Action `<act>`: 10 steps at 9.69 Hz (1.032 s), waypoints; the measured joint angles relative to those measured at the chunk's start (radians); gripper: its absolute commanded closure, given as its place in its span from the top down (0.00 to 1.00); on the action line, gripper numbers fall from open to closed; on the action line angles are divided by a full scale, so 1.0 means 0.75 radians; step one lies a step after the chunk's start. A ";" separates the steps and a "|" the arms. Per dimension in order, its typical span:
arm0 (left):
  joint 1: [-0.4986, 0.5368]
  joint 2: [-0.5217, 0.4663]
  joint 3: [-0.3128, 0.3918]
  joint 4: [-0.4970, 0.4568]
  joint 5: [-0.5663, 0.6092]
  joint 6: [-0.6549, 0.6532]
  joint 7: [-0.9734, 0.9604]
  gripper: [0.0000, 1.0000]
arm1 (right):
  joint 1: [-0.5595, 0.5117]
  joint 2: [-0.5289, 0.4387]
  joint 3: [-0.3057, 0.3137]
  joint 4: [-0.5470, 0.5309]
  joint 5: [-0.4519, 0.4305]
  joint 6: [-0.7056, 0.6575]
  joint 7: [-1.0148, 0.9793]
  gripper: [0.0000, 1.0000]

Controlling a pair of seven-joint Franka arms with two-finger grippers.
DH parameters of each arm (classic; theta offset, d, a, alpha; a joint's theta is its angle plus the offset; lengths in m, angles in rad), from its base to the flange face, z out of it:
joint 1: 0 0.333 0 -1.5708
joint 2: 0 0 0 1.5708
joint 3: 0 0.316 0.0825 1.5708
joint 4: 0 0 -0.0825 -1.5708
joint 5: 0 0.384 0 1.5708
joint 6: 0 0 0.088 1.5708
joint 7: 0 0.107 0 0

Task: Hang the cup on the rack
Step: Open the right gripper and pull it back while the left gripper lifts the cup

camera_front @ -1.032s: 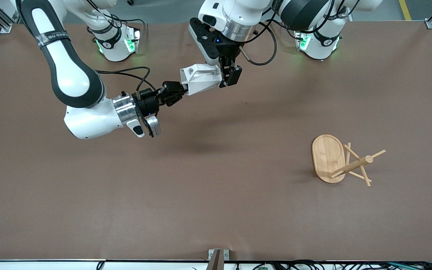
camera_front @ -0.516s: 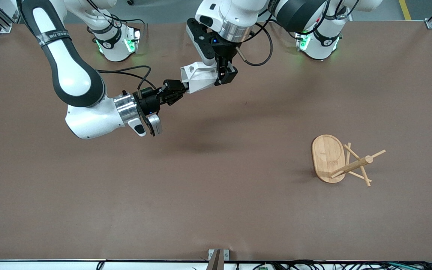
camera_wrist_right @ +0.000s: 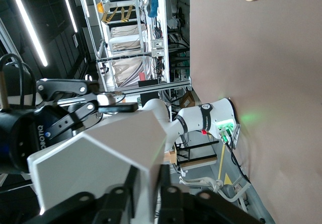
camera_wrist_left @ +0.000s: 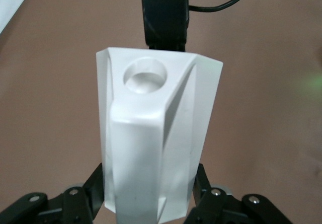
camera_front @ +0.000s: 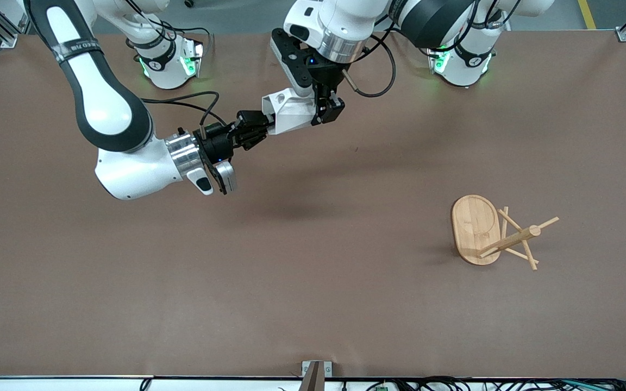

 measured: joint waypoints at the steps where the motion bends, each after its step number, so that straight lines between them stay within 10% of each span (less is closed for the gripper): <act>1: 0.008 0.000 0.004 0.000 0.000 0.001 0.000 0.00 | -0.008 -0.026 -0.005 0.001 -0.018 0.004 0.001 1.00; 5: 0.083 0.001 0.015 0.002 0.034 0.004 0.000 0.00 | -0.043 -0.112 -0.084 0.001 -0.330 0.176 0.067 1.00; 10: 0.342 0.004 0.025 0.002 0.087 -0.003 -0.158 0.00 | -0.051 -0.246 -0.361 0.004 -1.070 0.296 0.209 1.00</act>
